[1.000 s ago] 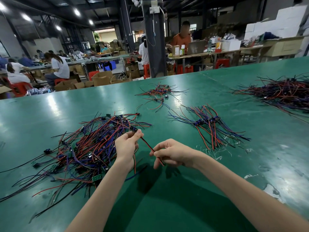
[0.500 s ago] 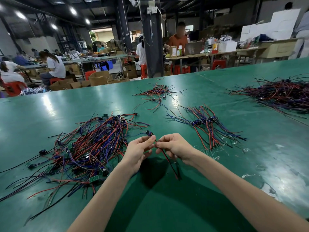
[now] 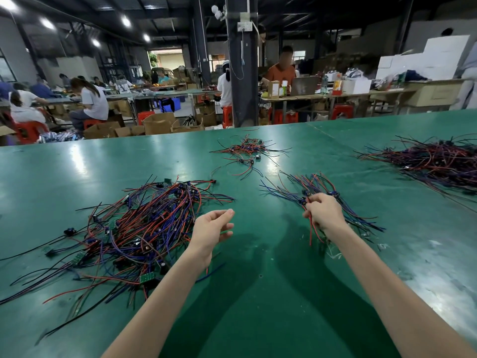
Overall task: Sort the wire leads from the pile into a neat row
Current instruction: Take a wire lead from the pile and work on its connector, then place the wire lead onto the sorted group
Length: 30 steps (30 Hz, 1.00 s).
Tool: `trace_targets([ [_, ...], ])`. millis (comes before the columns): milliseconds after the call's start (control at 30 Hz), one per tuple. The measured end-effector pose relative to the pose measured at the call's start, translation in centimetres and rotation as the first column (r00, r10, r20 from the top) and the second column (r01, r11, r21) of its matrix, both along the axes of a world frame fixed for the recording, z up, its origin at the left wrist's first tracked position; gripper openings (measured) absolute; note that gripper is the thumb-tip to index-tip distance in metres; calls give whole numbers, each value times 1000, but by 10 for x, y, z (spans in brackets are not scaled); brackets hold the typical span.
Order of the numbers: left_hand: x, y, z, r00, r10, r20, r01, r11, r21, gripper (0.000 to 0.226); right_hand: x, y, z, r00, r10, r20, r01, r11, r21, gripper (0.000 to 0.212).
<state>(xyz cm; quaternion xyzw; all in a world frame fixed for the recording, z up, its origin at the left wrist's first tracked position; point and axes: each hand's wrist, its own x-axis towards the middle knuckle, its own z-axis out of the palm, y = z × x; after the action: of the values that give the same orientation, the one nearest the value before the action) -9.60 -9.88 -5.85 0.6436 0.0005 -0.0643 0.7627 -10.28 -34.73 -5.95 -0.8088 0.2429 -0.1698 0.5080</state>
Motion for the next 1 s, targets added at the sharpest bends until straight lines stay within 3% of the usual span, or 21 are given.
trace_targets([
  [100, 2, 2, -3, 983, 48, 176, -90, 966, 241, 8, -4, -14, -6, 992, -42, -116, 29, 993, -110, 23],
  [167, 2, 5, -4, 941, 53, 335, -208, 869, 448, 8, -6, -17, -5, 984, -64, -164, 38, 987, -156, 23],
  [233, 3, 10, -6, 857, 26, 515, -392, 681, 618, 12, -7, -16, -4, 974, -97, -203, 44, 967, -251, 22],
  [300, 4, 16, -7, 764, -36, 644, -570, 429, 700, 19, -9, -10, -3, 967, -129, -219, 43, 932, -360, 21],
  [333, 5, 19, -7, 749, -57, 660, -618, 298, 728, 24, -10, -7, -3, 965, -140, -222, 37, 910, -414, 21],
  [400, 7, 25, -8, 814, -48, 579, -574, 94, 814, 34, -12, -2, -2, 962, -143, -231, 9, 865, -501, 20],
  [467, 9, 29, -8, 902, -14, 431, -431, -2, 902, 38, -12, 1, -1, 961, -140, -240, -16, 833, -553, 16],
  [567, 11, 31, -10, 940, -20, 340, -340, -42, 939, 26, -13, 4, -3, 961, -158, -225, -15, 789, -614, 10],
  [800, 16, 43, -15, 887, -9, 461, -461, -3, 887, 18, -15, 23, -7, 993, -93, -73, 8, 669, -744, 18],
  [1000, 18, 46, -13, 853, 26, 521, -512, 236, 826, 15, -16, 46, -14, 996, 88, -23, -74, 633, -770, 19],
])
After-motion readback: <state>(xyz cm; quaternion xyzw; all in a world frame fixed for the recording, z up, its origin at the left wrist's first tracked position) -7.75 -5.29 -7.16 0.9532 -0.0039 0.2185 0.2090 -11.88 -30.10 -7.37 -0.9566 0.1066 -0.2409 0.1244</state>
